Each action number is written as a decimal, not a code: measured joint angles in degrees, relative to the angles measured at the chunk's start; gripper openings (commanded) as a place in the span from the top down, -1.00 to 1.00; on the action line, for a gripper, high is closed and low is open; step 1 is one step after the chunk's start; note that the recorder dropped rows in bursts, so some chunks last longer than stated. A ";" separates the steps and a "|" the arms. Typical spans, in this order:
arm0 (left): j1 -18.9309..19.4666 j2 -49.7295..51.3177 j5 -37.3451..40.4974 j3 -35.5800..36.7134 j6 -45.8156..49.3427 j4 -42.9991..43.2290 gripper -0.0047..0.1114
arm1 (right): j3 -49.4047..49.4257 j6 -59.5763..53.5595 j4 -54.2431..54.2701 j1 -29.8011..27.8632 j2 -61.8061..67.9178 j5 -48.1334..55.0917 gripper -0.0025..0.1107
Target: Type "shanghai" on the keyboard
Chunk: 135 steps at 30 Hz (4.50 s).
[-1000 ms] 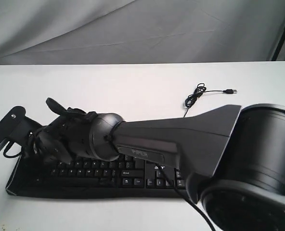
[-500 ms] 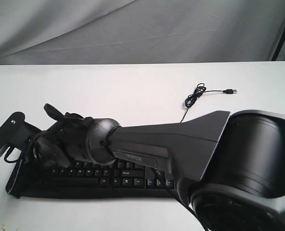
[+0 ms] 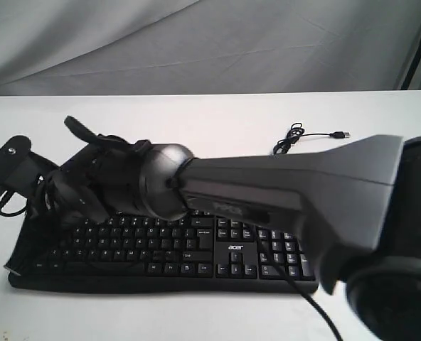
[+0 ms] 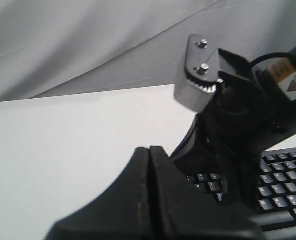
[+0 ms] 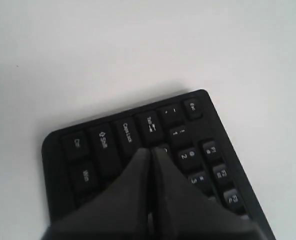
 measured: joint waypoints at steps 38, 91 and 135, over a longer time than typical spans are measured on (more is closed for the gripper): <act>0.00 0.00 0.00 0.00 0.00 0.00 0.92 | 29.84 4.93 2.77 -3.44 -8.66 -18.39 0.96; 0.00 0.00 0.00 0.00 0.00 0.00 0.92 | 19.38 2.77 2.73 -3.53 -4.05 -12.60 0.96; 0.00 0.00 0.00 0.00 0.00 0.00 0.92 | 22.79 2.74 1.80 -5.29 -6.32 -13.39 0.96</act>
